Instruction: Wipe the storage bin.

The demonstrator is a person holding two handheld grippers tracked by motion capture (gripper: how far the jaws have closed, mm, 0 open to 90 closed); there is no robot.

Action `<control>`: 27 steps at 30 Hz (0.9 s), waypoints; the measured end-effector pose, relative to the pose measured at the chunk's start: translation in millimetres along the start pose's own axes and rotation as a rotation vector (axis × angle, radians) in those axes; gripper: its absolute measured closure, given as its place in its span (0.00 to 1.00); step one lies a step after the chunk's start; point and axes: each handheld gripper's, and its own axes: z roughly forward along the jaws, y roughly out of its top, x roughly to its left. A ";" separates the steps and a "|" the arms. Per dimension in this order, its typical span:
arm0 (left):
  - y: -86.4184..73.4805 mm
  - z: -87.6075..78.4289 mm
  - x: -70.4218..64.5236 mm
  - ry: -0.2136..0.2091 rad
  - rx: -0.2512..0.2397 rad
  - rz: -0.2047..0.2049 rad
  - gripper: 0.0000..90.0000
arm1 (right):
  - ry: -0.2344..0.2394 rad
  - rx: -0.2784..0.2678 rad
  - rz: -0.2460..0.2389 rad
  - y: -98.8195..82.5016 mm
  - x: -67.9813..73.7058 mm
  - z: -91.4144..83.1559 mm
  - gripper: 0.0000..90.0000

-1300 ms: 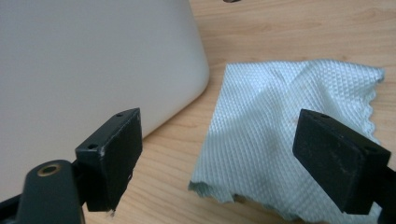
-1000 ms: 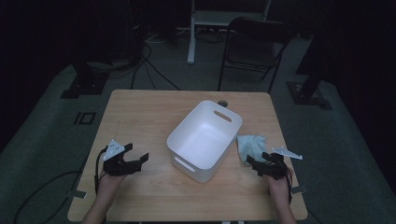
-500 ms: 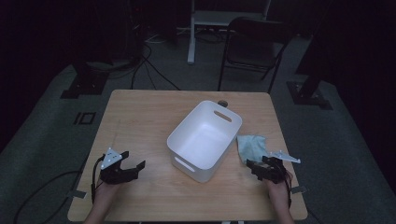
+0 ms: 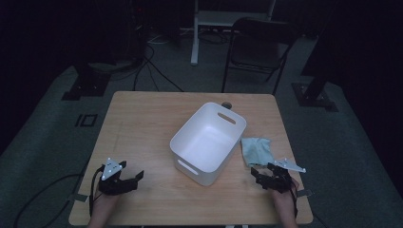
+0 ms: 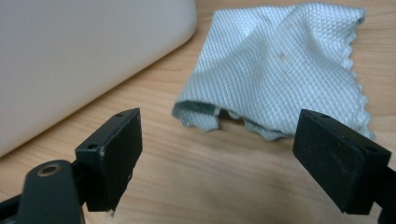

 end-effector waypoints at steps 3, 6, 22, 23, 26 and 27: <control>-3.6 -2.0 1.1 0.011 0.012 0.006 0.19 | -0.016 0.012 -0.012 -4.5 0.4 -0.9 0.17; -7.3 -3.7 3.7 0.024 0.018 0.005 0.19 | -0.028 -0.002 -0.004 -5.6 -0.3 -4.0 0.17; -16.1 -3.0 11.0 0.152 0.033 -0.043 0.19 | -0.125 -0.042 0.030 -8.9 -11.1 -2.4 0.17; -16.4 -2.6 11.0 0.161 0.034 -0.046 0.19 | -0.126 -0.045 0.030 -8.7 -11.4 -2.3 0.17; -16.7 -1.9 10.4 0.178 0.035 -0.052 0.19 | -0.133 -0.043 0.027 -8.5 -11.0 -1.9 0.17; -16.8 -1.6 10.2 0.180 0.035 -0.056 0.19 | -0.134 -0.041 0.025 -8.4 -10.8 -1.6 0.17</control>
